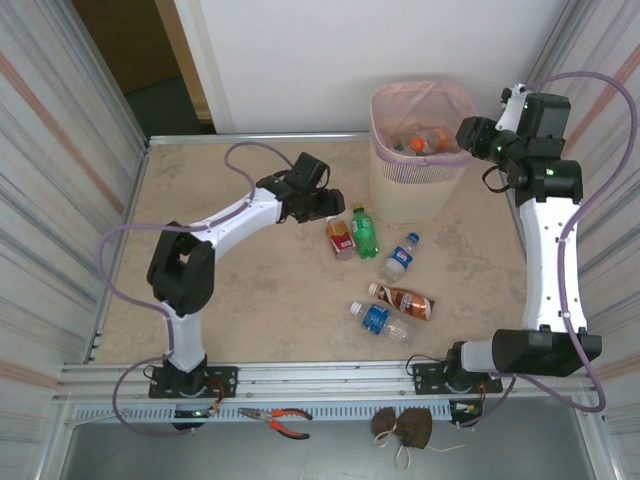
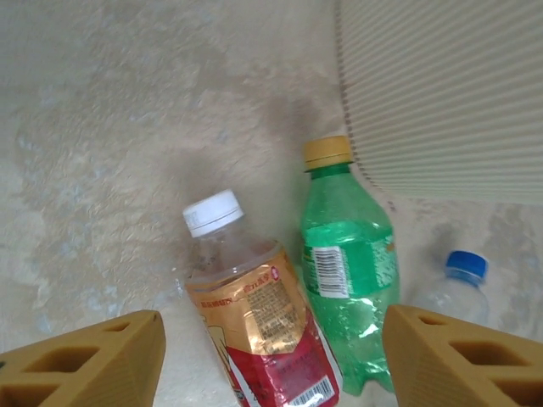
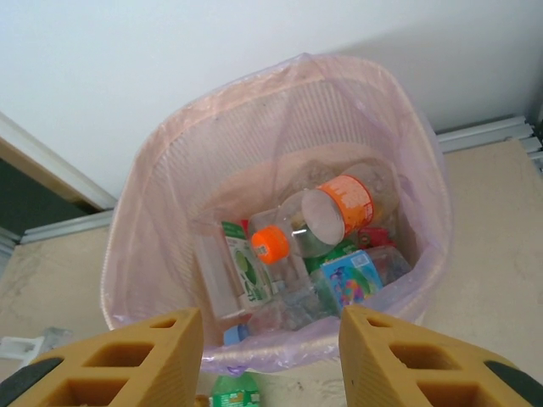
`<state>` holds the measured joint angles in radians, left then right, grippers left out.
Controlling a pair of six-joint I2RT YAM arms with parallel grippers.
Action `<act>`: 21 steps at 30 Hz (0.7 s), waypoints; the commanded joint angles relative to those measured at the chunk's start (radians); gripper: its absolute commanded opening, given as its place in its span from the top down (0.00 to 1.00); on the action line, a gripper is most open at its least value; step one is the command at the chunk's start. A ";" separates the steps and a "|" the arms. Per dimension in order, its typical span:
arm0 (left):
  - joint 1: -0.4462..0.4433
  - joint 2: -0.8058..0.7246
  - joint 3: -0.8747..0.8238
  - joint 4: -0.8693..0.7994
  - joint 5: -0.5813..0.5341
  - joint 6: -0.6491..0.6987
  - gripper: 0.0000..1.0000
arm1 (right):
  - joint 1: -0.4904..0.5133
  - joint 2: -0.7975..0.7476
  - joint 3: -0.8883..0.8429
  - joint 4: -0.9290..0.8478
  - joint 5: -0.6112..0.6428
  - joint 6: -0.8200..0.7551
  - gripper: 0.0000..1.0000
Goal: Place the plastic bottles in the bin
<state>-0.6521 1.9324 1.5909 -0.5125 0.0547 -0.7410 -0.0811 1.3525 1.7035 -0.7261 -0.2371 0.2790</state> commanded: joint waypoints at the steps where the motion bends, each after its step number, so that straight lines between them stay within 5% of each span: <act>1: -0.029 0.053 0.089 -0.167 -0.093 -0.116 0.28 | -0.017 -0.030 -0.013 0.026 -0.020 0.010 0.55; 21: -0.064 0.281 0.232 -0.271 -0.013 -0.113 0.20 | -0.042 -0.043 -0.055 0.062 -0.065 0.031 0.55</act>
<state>-0.7040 2.2013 1.7866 -0.7387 0.0360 -0.8646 -0.1184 1.3399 1.6608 -0.6922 -0.2832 0.2844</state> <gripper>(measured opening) 0.799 0.453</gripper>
